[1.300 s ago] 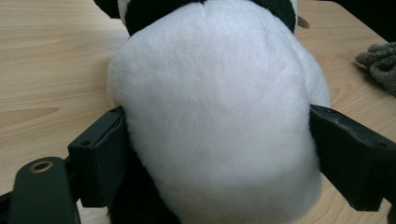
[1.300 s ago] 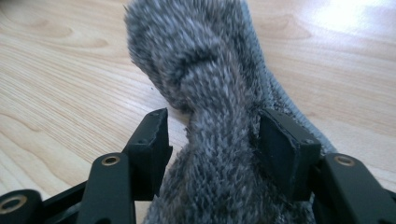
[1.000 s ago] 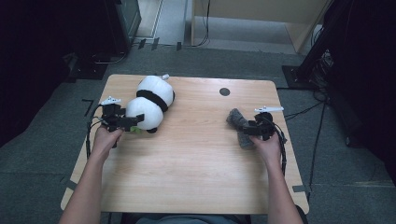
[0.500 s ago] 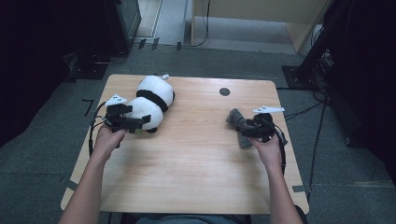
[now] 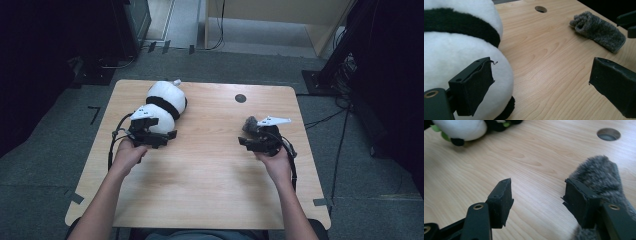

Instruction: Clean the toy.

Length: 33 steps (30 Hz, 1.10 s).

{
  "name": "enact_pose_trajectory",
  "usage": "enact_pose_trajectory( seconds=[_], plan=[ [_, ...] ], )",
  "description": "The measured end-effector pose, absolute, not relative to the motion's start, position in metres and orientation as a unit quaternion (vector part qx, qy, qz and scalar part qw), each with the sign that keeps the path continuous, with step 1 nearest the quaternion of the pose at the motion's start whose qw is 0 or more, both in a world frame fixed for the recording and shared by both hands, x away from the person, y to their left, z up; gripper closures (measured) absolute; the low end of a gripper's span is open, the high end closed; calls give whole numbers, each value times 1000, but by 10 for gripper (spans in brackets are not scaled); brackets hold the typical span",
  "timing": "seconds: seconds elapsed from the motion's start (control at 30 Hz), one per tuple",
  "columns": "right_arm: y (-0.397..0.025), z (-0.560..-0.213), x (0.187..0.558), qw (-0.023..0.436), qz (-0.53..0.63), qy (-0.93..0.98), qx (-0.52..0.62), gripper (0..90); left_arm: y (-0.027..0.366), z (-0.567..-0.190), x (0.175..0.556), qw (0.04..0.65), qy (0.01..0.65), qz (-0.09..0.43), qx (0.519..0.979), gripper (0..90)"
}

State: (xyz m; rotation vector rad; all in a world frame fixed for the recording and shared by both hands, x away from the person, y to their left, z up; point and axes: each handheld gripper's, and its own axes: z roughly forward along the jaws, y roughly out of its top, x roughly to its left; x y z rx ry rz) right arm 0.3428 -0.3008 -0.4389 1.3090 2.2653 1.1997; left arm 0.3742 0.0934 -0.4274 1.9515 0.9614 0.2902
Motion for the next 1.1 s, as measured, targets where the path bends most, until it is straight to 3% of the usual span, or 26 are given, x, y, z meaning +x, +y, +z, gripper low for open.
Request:
enact_pose_trajectory(
  seconds=[0.5,1.0,1.1],
  plan=[
    [-258,-465,332,93,406,809,415,433,51,-456,356,445,351,94,818,72],
    [-227,-496,332,99,371,831,403,438,23,-496,344,417,338,64,841,73],
    [-223,-504,333,91,364,833,406,440,21,-502,343,410,345,64,842,152]
  ],
)
